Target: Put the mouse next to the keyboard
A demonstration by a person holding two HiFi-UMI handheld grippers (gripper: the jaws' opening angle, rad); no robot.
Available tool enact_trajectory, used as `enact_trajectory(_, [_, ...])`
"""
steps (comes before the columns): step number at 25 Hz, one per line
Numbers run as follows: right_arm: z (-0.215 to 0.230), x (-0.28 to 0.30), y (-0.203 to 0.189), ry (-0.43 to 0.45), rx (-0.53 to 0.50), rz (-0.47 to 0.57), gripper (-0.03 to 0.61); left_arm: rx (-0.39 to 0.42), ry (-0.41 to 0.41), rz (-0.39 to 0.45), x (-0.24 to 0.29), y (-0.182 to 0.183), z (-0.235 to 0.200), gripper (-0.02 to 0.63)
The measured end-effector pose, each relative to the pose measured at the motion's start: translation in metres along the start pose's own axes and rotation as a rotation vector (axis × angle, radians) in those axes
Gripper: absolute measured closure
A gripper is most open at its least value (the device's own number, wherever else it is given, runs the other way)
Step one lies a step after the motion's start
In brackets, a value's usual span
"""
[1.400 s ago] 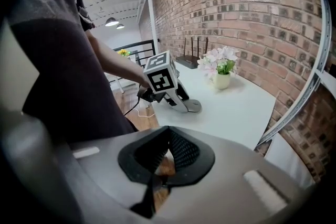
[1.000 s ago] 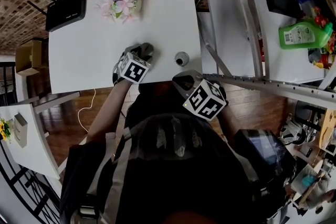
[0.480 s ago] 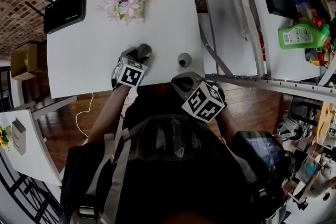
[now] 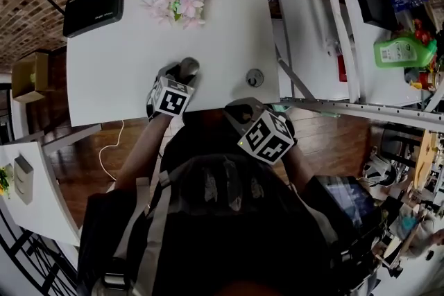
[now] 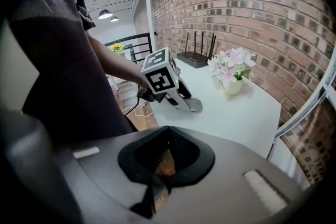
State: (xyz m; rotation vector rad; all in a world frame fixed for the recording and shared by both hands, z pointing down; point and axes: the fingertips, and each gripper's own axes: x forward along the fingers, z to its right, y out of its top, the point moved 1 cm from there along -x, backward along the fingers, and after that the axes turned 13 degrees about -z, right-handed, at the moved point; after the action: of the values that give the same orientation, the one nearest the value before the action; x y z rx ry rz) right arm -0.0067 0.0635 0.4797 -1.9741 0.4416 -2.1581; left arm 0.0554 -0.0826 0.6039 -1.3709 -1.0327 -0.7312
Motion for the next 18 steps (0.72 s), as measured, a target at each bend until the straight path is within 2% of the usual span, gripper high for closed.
enact_trajectory(11, [0.002, 0.0, -0.002, 0.034, -0.047, 0.039, 0.572, -0.085, 0.073, 0.002, -0.009, -0.016, -0.016, 0.35])
enact_trajectory(14, [0.005, -0.003, -0.007, 0.036, -0.073, 0.056, 0.572, -0.12, 0.1, -0.019, -0.012, -0.024, -0.023, 0.348])
enact_trajectory(18, [0.009, -0.004, -0.026, 0.047, -0.053, 0.075, 0.572, -0.145, 0.146, -0.06, -0.012, -0.031, -0.031, 0.348])
